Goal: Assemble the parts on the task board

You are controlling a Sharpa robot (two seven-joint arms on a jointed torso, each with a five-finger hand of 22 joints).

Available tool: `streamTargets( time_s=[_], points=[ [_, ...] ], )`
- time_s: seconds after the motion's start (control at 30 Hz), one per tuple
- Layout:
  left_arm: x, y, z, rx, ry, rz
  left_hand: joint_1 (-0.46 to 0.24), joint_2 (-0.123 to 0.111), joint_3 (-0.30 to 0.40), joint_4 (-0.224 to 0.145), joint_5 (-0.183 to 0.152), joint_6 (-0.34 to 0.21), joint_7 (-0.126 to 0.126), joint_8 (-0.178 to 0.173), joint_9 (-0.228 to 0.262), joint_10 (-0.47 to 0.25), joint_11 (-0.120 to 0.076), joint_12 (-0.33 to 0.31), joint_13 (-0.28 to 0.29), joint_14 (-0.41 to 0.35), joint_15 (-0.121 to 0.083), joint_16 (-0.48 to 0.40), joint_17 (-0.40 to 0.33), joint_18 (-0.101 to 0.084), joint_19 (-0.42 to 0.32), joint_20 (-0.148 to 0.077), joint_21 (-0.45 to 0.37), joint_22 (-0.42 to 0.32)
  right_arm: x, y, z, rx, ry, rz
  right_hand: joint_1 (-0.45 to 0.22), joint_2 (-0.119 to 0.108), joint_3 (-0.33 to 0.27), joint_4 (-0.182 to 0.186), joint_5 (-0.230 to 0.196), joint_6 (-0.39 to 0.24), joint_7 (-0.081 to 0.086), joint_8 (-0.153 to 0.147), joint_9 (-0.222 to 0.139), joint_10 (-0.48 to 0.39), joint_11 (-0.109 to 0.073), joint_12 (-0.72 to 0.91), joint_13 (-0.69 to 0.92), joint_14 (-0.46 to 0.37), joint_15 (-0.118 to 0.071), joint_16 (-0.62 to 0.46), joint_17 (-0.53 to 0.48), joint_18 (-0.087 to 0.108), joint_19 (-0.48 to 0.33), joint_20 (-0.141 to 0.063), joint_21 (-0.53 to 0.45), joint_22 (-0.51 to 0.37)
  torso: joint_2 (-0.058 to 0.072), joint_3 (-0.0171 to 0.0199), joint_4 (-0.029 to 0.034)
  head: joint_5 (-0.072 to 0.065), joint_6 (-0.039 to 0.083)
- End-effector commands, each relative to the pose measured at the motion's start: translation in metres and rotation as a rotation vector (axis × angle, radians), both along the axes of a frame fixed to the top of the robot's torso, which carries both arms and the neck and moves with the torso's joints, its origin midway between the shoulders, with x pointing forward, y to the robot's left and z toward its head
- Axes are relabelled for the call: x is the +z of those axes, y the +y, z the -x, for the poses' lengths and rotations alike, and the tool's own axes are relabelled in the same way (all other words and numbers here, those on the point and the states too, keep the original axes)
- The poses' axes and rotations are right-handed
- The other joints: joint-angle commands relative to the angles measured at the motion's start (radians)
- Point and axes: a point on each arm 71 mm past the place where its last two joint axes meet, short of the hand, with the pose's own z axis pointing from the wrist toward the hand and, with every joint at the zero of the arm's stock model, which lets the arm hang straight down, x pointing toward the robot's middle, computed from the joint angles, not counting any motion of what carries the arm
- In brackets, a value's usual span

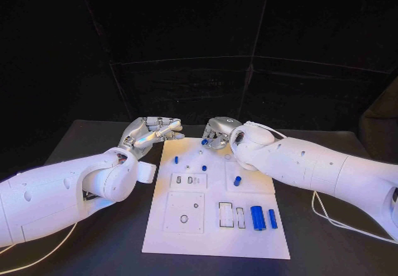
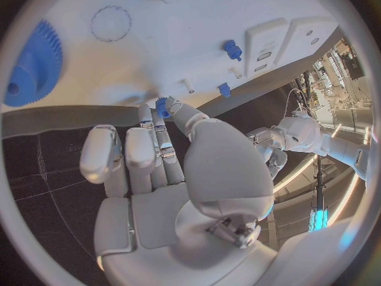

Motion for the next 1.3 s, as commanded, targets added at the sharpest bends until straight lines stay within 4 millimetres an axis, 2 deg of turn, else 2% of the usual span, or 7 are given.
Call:
streamTargets(
  time_s=[0.03, 0.77, 0.9, 1.0, 1.13, 1.2, 1.3],
  points=[
    [0.001, -0.001, 0.000, -0.007, -0.002, 0.003, -0.004, 0.005, -0.002, -0.005, 0.002, -0.002, 0.007, -0.003, -0.001, -0.002, 0.009, -0.008, -0.001, -0.004, 0.005, -0.004, 0.001, 0.015, 0.007, 0.003, -0.005, -0.001, 0.003, 0.003, 0.001, 0.016, -0.019, -0.018, -0.002, -0.011, -0.003, 0.008, -0.011, -0.010, 0.000, -0.005, -0.001, -0.012, 0.001, -0.005, -0.001, 0.002, 0.007, 0.003, -0.006, -0.011, -0.005, 0.006, 0.004, -0.003, 0.000, -0.0001, 0.0004, -0.001, 0.000],
    [0.001, 0.000, -0.001, -0.014, 0.008, 0.002, -0.005, 0.005, -0.002, -0.008, 0.002, -0.004, 0.007, -0.005, -0.001, -0.004, 0.010, -0.011, -0.002, -0.004, 0.005, -0.005, 0.001, 0.015, 0.008, 0.003, -0.006, -0.003, 0.009, -0.011, 0.004, -0.008, -0.065, -0.061, 0.022, -0.023, -0.064, 0.027, -0.019, -0.104, 0.003, -0.001, 0.001, -0.081, 0.008, 0.002, -0.001, -0.015, 0.013, -0.029, -0.071, -0.001, -0.041, 0.013, -0.022, -0.054, 0.000, 0.0008, -0.0012, -0.003, 0.002],
    [0.000, -0.001, -0.001, -0.020, 0.009, 0.004, -0.005, 0.005, -0.002, -0.008, 0.002, -0.004, 0.008, -0.005, -0.001, -0.004, 0.010, -0.011, -0.002, -0.004, 0.006, -0.006, 0.001, 0.015, 0.008, 0.004, -0.007, -0.003, 0.013, -0.032, 0.013, -0.024, -0.057, -0.101, 0.035, -0.017, -0.071, 0.031, 0.008, -0.074, -0.001, 0.010, 0.006, 0.046, -0.012, 0.075, 0.027, 0.008, 0.000, 0.023, 0.011, -0.013, 0.001, 0.005, 0.010, 0.011, -0.002, -0.0007, -0.0013, -0.010, 0.007],
    [0.000, 0.000, -0.002, -0.021, 0.008, 0.005, -0.004, 0.006, -0.002, -0.009, 0.002, -0.004, 0.008, -0.005, -0.001, -0.004, 0.010, -0.012, -0.002, -0.004, 0.006, -0.006, 0.001, 0.015, 0.008, 0.004, -0.007, -0.003, 0.013, -0.053, 0.022, -0.048, -0.007, -0.133, 0.022, -0.041, -0.101, 0.041, 0.040, -0.062, -0.011, 0.013, 0.007, 0.146, -0.031, 0.145, 0.068, 0.021, -0.016, 0.061, 0.068, -0.021, 0.029, -0.009, 0.032, 0.053, -0.003, -0.0015, -0.0082, -0.010, 0.010],
    [0.000, 0.002, -0.003, -0.016, 0.007, 0.003, -0.003, 0.008, -0.001, -0.011, 0.002, -0.003, 0.007, -0.005, -0.001, -0.003, 0.010, -0.012, -0.002, -0.004, 0.005, -0.006, 0.002, 0.015, 0.008, 0.004, -0.008, -0.004, 0.012, -0.076, 0.029, -0.082, 0.056, -0.155, 0.010, -0.065, -0.183, 0.069, 0.070, -0.071, -0.031, 0.006, 0.004, 0.194, -0.051, 0.295, 0.202, 0.034, -0.036, 0.119, 0.154, -0.035, 0.068, -0.031, 0.066, 0.118, -0.004, 0.0013, -0.0180, -0.008, 0.008],
    [0.000, 0.002, -0.003, -0.014, 0.007, 0.002, -0.003, 0.008, -0.001, -0.011, 0.002, -0.003, 0.007, -0.005, -0.001, -0.003, 0.010, -0.012, -0.002, -0.004, 0.005, -0.006, 0.002, 0.015, 0.008, 0.004, -0.008, -0.004, 0.011, -0.086, 0.032, -0.099, 0.084, -0.155, 0.010, -0.063, -0.203, 0.079, 0.069, -0.074, -0.028, 0.005, 0.004, 0.185, -0.051, 0.337, 0.245, 0.036, -0.034, 0.134, 0.179, -0.038, 0.076, -0.031, 0.073, 0.133, -0.004, 0.0020, -0.0183, -0.013, 0.009],
    [0.000, 0.003, -0.004, -0.014, 0.007, 0.002, -0.003, 0.008, 0.000, -0.012, 0.002, -0.002, 0.007, -0.005, -0.001, -0.003, 0.010, -0.012, -0.002, -0.004, 0.005, -0.006, 0.002, 0.015, 0.008, 0.004, -0.008, -0.004, 0.009, -0.100, 0.034, -0.123, 0.120, -0.148, 0.052, -0.025, -0.318, 0.133, 0.084, -0.100, -0.023, 0.012, 0.007, 0.119, -0.043, 0.810, 0.750, 0.044, -0.021, 0.202, 0.296, -0.050, 0.104, -0.018, 0.101, 0.190, -0.005, 0.0036, -0.0195, -0.012, 0.010]
  ],
)
